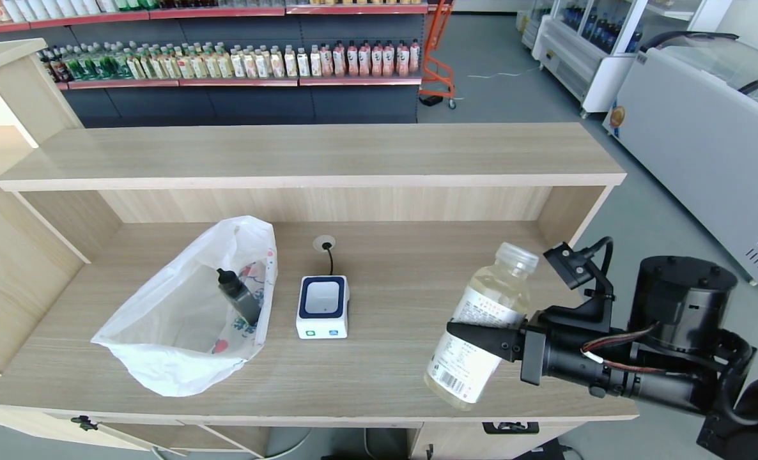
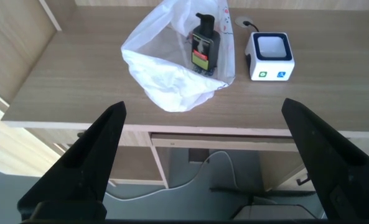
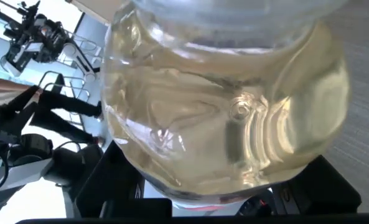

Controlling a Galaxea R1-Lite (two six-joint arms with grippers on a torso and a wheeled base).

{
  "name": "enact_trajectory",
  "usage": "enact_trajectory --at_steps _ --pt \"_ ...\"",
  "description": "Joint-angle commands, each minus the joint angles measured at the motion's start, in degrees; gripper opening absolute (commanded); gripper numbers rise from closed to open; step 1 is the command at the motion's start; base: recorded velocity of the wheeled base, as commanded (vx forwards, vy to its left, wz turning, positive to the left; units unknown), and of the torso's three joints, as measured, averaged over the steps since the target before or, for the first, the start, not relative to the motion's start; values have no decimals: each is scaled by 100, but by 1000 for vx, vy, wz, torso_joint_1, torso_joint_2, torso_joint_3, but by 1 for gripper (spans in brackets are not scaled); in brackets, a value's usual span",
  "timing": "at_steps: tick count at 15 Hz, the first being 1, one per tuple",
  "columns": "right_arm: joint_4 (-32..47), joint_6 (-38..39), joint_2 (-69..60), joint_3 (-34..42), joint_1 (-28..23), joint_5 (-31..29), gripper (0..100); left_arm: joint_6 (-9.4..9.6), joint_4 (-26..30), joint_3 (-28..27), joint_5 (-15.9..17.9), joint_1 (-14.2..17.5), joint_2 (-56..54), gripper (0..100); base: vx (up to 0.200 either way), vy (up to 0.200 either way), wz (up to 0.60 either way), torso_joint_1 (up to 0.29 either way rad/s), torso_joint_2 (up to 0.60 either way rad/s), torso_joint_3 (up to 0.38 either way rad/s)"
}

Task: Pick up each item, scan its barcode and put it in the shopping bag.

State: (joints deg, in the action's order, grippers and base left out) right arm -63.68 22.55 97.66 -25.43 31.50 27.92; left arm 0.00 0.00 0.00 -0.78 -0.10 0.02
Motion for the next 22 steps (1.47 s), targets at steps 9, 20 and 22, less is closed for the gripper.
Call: enact_trajectory --at_steps 9,20,22 --pt "-232 434 245 -164 436 12 0 0 0 0 -1 1 -2 100 0 0 0 0 0 0" --pt "-531 443 342 -199 664 267 0 0 0 0 -1 1 -2 100 0 0 0 0 0 0" --pt "-522 452 306 -208 823 267 0 0 0 0 -1 1 -2 100 0 0 0 0 0 0"
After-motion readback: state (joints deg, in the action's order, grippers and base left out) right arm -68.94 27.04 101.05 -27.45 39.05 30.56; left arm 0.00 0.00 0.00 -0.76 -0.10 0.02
